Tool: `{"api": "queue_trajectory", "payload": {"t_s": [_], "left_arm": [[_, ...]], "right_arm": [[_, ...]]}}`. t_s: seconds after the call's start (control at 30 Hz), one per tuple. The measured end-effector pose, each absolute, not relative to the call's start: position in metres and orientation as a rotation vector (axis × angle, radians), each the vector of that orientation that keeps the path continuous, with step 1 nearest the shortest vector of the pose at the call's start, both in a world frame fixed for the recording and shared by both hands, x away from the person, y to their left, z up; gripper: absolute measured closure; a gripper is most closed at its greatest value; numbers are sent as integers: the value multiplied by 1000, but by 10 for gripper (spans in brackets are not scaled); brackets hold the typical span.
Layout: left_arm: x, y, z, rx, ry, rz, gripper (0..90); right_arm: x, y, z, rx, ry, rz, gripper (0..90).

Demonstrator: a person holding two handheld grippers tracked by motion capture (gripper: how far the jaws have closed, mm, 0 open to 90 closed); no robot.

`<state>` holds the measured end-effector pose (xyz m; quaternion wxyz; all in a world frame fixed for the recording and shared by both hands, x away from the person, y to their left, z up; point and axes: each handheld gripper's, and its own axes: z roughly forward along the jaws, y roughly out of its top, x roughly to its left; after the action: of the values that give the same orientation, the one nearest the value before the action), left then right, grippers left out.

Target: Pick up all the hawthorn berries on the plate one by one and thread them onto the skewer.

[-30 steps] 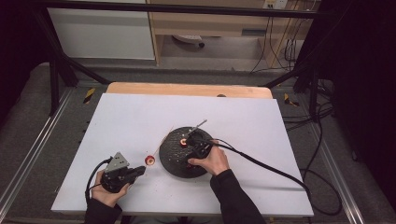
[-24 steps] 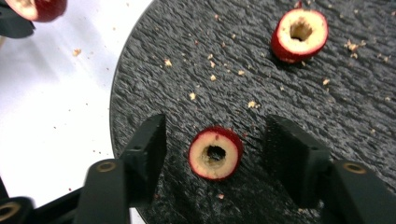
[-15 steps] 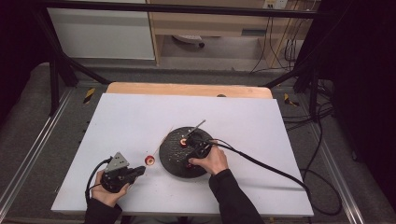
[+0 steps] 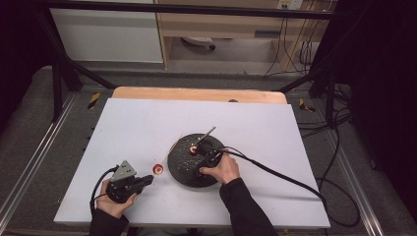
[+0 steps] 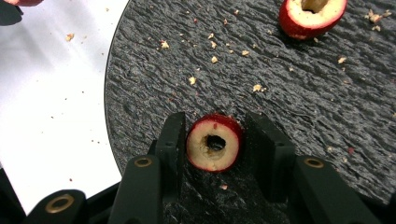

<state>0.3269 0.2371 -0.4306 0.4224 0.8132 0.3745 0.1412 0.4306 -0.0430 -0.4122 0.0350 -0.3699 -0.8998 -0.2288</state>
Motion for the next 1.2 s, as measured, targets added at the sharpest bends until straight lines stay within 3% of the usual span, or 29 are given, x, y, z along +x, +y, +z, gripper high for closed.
{"api": "queue_trajectory", "payload": {"t_s": [1.2], "left_arm": [[325, 236, -429, 2031, 930, 358, 887]], "right_arm": [[427, -70, -377, -1262, -2689, -999, 616]]}}
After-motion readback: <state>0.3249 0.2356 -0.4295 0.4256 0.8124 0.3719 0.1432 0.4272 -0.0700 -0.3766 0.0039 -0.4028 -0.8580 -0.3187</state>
